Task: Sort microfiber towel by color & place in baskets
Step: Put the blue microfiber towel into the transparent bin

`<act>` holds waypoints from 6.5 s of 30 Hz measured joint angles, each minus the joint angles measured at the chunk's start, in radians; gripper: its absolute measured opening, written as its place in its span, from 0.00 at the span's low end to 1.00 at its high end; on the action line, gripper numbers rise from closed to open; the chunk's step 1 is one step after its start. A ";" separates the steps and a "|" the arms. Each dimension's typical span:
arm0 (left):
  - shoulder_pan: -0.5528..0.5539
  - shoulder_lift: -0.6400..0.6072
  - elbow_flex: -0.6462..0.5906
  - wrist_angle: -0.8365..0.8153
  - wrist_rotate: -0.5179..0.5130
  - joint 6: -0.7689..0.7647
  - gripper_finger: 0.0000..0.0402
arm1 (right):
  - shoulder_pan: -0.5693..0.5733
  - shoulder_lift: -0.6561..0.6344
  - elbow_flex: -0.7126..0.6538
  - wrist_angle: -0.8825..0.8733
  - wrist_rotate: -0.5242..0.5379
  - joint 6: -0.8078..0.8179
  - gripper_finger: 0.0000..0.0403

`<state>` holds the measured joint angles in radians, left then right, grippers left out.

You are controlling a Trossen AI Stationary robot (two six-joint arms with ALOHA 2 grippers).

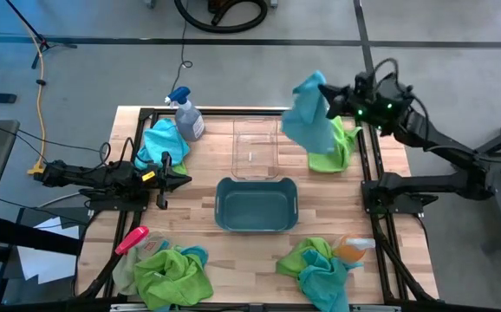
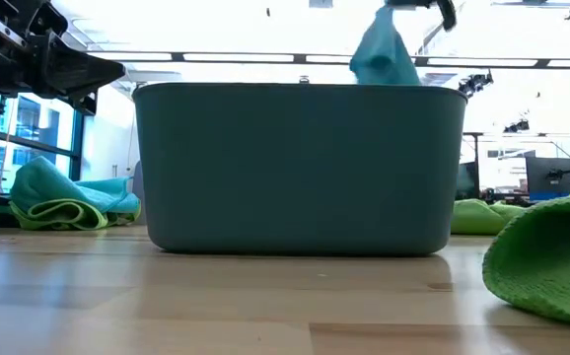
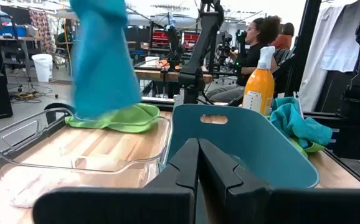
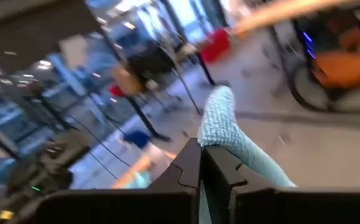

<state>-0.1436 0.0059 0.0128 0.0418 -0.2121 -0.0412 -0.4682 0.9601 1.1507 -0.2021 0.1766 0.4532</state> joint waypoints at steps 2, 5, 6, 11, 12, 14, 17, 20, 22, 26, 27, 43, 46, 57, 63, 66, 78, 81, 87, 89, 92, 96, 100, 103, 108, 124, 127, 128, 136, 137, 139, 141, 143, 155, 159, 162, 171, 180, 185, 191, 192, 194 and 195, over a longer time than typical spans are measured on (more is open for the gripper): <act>0.000 0.000 0.000 0.000 0.000 0.000 0.00 | 0.007 0.043 0.057 0.058 -0.032 -0.029 0.00; 0.000 0.000 0.000 0.000 0.000 0.000 0.00 | 0.021 0.128 0.152 0.143 -0.097 -0.061 0.00; 0.000 0.000 0.000 0.000 0.000 0.000 0.00 | 0.027 0.161 0.186 0.164 -0.123 -0.071 0.00; 0.000 0.000 0.000 0.000 0.000 0.000 0.00 | 0.062 0.337 0.381 0.186 -0.196 -0.123 0.00; 0.000 0.000 0.000 0.000 0.000 0.000 0.00 | 0.068 0.371 0.414 0.170 -0.207 -0.140 0.00; 0.000 0.000 0.000 0.000 0.000 0.000 0.00 | 0.073 0.430 0.473 0.120 -0.215 -0.182 0.00; 0.000 0.000 0.000 0.000 0.000 0.000 0.00 | 0.072 0.495 0.525 0.071 -0.212 -0.200 0.00; 0.000 0.000 0.000 0.000 0.000 0.000 0.00 | 0.072 0.535 0.531 0.067 -0.211 -0.200 0.00; 0.000 0.000 0.000 0.000 0.000 0.000 0.00 | 0.072 0.550 0.523 0.065 -0.210 -0.200 0.00; 0.000 0.000 0.000 0.000 0.000 0.000 0.00 | 0.071 0.557 0.521 0.005 -0.185 -0.199 0.00; 0.000 0.000 0.000 0.000 0.000 0.000 0.00 | 0.076 0.557 0.521 -0.020 -0.178 -0.199 0.00; 0.000 0.000 0.000 0.000 0.000 0.000 0.00 | 0.197 0.553 0.221 -0.021 -0.136 -0.039 0.00; 0.000 0.000 0.000 0.000 0.000 0.000 0.00 | 0.204 0.544 0.199 -0.113 -0.140 -0.027 0.00; 0.000 0.000 0.000 0.000 0.000 0.000 0.00 | 0.223 0.433 0.229 -0.465 -0.121 -0.108 0.00; 0.000 0.000 0.000 0.000 0.000 0.000 0.00 | 0.217 0.475 0.229 -0.422 -0.125 -0.178 0.00; 0.000 0.000 0.000 0.000 0.000 0.000 0.00 | 0.199 0.524 0.229 -0.283 -0.173 -0.233 0.00; 0.000 0.000 0.000 0.000 0.000 0.000 0.00 | 0.132 0.755 0.229 -0.095 -0.301 -0.376 0.00; 0.000 0.000 0.000 0.000 0.000 0.000 0.00 | 0.133 0.815 0.229 -0.091 -0.303 -0.445 0.00; 0.000 0.000 0.000 0.000 0.000 0.000 0.00 | 0.117 0.912 0.229 -0.118 -0.304 -0.514 0.00; 0.000 0.000 0.000 0.000 0.000 0.000 0.00 | 0.112 0.936 0.229 -0.133 -0.304 -0.514 0.00; 0.000 0.000 0.000 0.000 0.000 0.000 0.00 | 0.112 0.967 0.229 -0.163 -0.304 -0.514 0.00; 0.000 0.000 0.000 0.000 0.000 0.000 0.00 | 0.115 0.996 0.229 -0.182 -0.305 -0.514 0.00; 0.000 0.000 0.000 0.000 0.000 0.000 0.00 | 0.115 1.012 0.229 -0.182 -0.301 -0.514 0.00; 0.000 0.000 0.000 0.000 0.000 0.000 0.00 | 0.115 1.015 0.229 -0.183 -0.286 -0.514 0.00; 0.000 0.000 0.000 0.000 0.000 0.000 0.00 | 0.115 1.015 0.229 -0.182 -0.256 -0.514 0.05; 0.000 0.000 0.000 0.000 0.000 0.000 0.00 | 0.141 1.015 0.278 -0.326 -0.238 -0.493 0.76; 0.000 0.000 0.000 0.000 0.000 0.000 0.00 | 0.136 1.014 0.339 -0.396 -0.232 -0.517 0.78; 0.000 0.000 0.000 0.000 0.000 0.000 0.00 | 0.133 1.014 0.366 -0.426 -0.230 -0.524 0.78; 0.000 0.000 0.000 0.000 0.000 0.000 0.00 | 0.093 1.013 0.574 -0.595 -0.229 -0.588 0.79; 0.000 0.000 0.000 0.000 0.000 0.000 0.00 | 0.089 1.013 0.599 -0.612 -0.229 -0.590 0.79; 0.000 0.000 0.000 0.000 0.000 0.000 0.00 | 0.082 1.013 0.648 -0.643 -0.229 -0.589 0.79; 0.000 0.000 0.000 0.000 0.000 0.000 0.00 | 0.079 1.013 0.697 -0.673 -0.229 -0.585 0.79; 0.000 0.000 0.000 0.000 0.000 0.000 0.00 | 0.079 1.013 0.736 -0.719 -0.235 -0.586 0.79; 0.000 0.000 0.000 0.004 0.000 0.077 0.00 | 0.105 0.649 0.290 -0.674 -0.231 -0.409 0.79; 0.000 0.000 0.000 0.007 0.000 0.078 0.00 | 0.135 0.405 0.050 -0.541 -0.155 -0.182 0.79; 0.000 0.000 0.000 0.007 0.000 0.078 0.00 | 0.179 0.241 -0.081 -0.387 -0.098 -0.014 0.79; 0.000 0.000 0.000 0.134 0.000 -0.041 0.00 | 0.267 0.038 -0.256 -0.110 -0.023 0.093 0.79; 0.000 0.044 0.036 0.264 -0.130 -0.303 0.02 | 0.276 0.048 -0.256 -0.112 -0.026 0.118 0.79; 0.000 0.203 0.235 0.147 -0.214 -0.271 0.17 | 0.259 0.048 -0.256 -0.112 -0.026 0.089 0.79; 0.003 0.443 0.655 -0.362 -0.302 -0.265 0.44 | 0.245 0.047 -0.256 -0.113 -0.026 0.042 0.79; 0.010 0.483 0.732 -0.468 -0.304 -0.283 0.48 | 0.244 0.047 -0.256 -0.113 -0.026 0.030 0.79; 0.035 0.562 0.875 -0.692 -0.305 -0.356 0.55 | 0.244 0.046 -0.256 -0.114 -0.026 -0.001 0.79; 0.052 0.603 0.940 -0.807 -0.305 -0.404 0.57 | 0.244 0.046 -0.256 -0.114 -0.026 -0.012 0.79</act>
<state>-0.0917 0.6086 0.9527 -0.7649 -0.5176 -0.4454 -0.2237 1.0065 0.8944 -0.3162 0.1501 0.4414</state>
